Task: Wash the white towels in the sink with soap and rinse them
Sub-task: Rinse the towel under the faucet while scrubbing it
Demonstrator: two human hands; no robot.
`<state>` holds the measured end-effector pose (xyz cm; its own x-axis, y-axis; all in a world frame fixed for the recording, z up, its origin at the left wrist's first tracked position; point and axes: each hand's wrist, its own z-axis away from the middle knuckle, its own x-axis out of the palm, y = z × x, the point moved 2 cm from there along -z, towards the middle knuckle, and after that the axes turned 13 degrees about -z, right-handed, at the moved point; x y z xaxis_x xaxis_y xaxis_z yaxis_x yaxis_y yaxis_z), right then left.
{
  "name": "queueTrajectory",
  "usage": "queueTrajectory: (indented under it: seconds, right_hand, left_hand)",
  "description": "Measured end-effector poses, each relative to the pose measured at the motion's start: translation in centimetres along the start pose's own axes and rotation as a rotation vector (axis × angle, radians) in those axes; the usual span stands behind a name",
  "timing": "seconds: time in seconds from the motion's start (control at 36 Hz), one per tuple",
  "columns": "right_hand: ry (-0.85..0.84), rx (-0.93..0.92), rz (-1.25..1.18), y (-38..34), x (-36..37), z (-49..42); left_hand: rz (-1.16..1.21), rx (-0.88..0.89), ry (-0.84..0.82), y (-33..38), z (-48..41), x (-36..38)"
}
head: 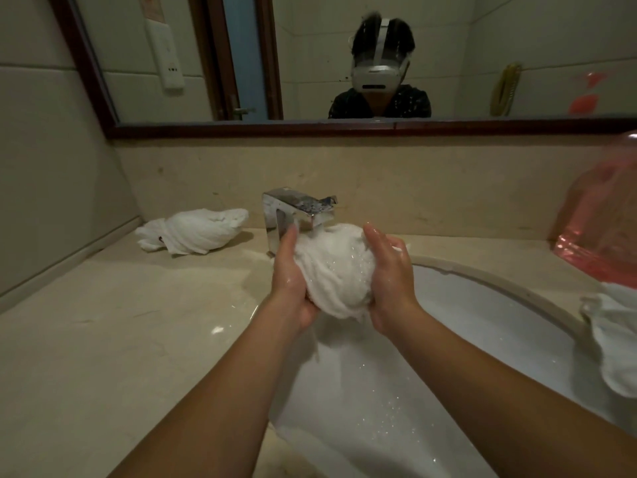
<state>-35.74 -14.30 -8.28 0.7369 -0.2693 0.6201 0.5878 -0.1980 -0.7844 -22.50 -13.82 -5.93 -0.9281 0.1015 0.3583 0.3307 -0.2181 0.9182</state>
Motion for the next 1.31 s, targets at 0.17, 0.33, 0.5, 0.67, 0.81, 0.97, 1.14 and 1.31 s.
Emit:
queueTrajectory:
  seconds: [0.17, 0.33, 0.5, 0.67, 0.81, 0.97, 1.14, 1.31]
  right_hand:
    - [0.014, 0.01, 0.087, 0.2, -1.0, -0.6]
    - [-0.01, 0.207, 0.08, 1.3, -0.7, -1.2]
    - [-0.157, 0.371, -0.129, 1.9, -1.6, -1.6]
    - [-0.152, 0.322, -0.201, -0.4, -1.9, -2.1]
    - [0.02, 0.063, -0.068, -1.7, -1.7, -1.7]
    - [-0.143, -0.066, 0.209, -1.9, -0.7, -0.7]
    - [-0.235, 0.119, 0.292, 0.3, 0.3, 0.8]
    - [-0.021, 0.053, 0.312, 1.7, 0.7, 0.9]
  left_hand:
    - [0.017, -0.132, -0.012, -0.3, 0.0, -0.2]
    - [-0.03, -0.046, 0.081, -0.2, -0.2, 0.1]
    - [0.036, 0.024, 0.103, 0.0, -0.1, 0.1]
    - [-0.044, 0.061, 0.096, -0.2, -0.2, 0.2]
    - [-0.263, -0.135, 0.017, -1.3, -0.3, 0.4]
    - [-0.175, -0.195, -0.111, -1.4, -0.7, 0.0]
    - [-0.299, 0.074, 0.188, -1.9, -1.7, -0.7]
    - [-0.38, 0.15, 0.314, -2.7, -1.4, 0.4]
